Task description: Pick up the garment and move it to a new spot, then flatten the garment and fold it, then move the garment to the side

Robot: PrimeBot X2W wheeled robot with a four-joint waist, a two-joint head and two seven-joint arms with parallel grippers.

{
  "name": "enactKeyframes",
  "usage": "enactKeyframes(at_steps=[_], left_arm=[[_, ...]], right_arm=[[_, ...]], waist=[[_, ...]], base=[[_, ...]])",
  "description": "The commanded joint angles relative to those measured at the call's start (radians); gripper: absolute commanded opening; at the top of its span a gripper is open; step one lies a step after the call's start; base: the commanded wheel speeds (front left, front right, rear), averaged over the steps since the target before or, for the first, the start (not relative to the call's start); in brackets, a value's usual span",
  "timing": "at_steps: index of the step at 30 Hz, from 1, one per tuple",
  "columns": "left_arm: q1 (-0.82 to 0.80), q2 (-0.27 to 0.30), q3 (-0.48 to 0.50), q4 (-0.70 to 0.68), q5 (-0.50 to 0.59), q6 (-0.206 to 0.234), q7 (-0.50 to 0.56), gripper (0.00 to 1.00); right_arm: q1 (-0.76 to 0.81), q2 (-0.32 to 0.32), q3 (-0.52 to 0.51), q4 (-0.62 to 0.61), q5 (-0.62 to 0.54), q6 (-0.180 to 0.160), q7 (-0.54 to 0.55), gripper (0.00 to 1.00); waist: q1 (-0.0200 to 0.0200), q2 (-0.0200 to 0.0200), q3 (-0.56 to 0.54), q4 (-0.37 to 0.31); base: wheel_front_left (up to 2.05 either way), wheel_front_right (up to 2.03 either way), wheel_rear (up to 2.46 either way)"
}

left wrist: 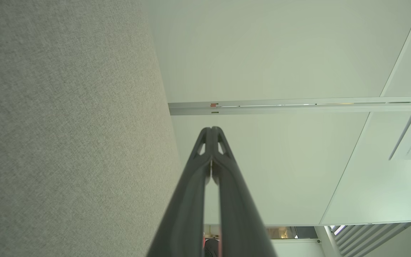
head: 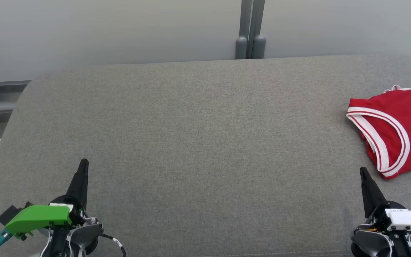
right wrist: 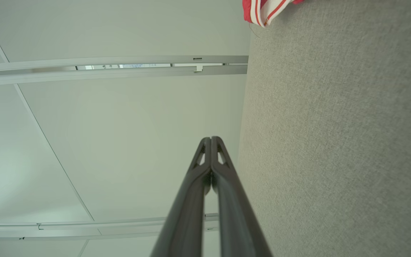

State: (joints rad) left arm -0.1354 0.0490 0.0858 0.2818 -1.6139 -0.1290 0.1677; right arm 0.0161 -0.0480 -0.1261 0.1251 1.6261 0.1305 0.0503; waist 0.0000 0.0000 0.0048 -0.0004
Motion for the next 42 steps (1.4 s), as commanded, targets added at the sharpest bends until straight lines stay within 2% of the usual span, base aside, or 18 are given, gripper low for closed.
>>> enactKeyframes(at_steps=[1, 42], left_arm=[[-0.015, 0.001, 0.002, -0.003, 0.000, -0.005, 0.005, 0.00], [-0.015, 0.001, 0.002, -0.003, 0.000, -0.005, 0.005, 0.00]], right_arm=[[-0.004, -0.004, -0.002, -0.004, 0.002, 0.000, 0.000, 0.00], [-0.004, -0.004, -0.002, -0.004, 0.002, 0.000, 0.000, 0.00]], waist=[[0.0000, 0.0000, 0.000, 0.000], [0.0000, 0.0000, 0.000, 0.000]], base=[[0.00, 0.00, 0.00], [0.00, 0.00, 0.00]])
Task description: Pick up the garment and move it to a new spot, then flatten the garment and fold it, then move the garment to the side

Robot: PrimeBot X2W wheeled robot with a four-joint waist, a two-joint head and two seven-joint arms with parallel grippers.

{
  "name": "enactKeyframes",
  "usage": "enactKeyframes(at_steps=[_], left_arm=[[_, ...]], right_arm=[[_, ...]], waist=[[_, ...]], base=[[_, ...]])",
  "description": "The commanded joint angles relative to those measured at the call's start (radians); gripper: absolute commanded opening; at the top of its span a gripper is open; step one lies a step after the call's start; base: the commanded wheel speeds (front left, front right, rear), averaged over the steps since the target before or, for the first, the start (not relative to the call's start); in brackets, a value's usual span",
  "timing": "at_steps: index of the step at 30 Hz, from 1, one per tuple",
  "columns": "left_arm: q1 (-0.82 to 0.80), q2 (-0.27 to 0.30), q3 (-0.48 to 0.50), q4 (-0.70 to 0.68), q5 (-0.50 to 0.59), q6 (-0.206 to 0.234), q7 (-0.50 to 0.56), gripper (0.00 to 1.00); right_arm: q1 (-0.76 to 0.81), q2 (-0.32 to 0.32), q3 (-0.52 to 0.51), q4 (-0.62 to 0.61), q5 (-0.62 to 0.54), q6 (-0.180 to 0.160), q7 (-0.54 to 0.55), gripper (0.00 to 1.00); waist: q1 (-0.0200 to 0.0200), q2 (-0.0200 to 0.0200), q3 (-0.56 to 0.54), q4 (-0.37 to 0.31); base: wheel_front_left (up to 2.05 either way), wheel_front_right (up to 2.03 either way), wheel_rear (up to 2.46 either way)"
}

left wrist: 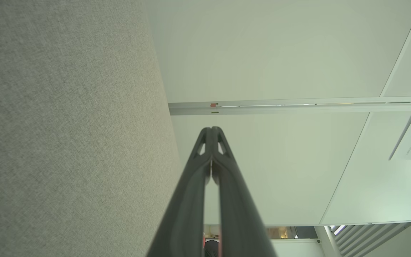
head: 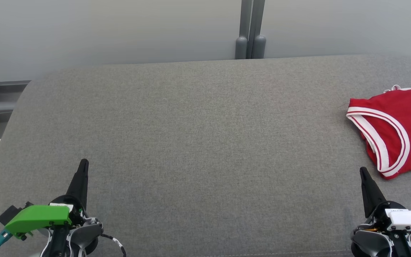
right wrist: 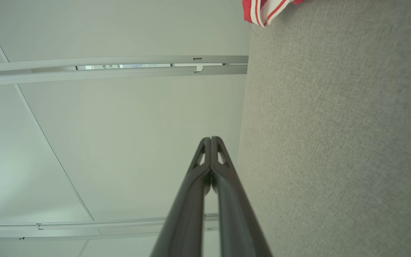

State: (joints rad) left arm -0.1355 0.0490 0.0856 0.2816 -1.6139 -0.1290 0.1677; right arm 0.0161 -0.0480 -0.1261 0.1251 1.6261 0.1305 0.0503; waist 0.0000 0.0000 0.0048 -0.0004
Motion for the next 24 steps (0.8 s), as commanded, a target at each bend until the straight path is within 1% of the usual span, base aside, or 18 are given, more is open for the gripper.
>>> enactKeyframes(at_steps=[1, 24], left_arm=[[-0.015, 0.001, 0.002, -0.003, 0.000, -0.005, 0.005, 0.00], [-0.015, 0.001, 0.002, -0.003, 0.000, -0.005, 0.005, 0.00]], right_arm=[[-0.004, -0.004, -0.002, -0.004, 0.002, 0.000, 0.000, 0.00], [-0.004, -0.004, -0.002, -0.004, 0.002, 0.000, 0.000, 0.00]], waist=[[0.0000, 0.0000, 0.000, 0.000], [0.0000, 0.0000, 0.000, 0.000]], base=[[0.00, 0.00, 0.00], [0.00, 0.00, 0.00]])
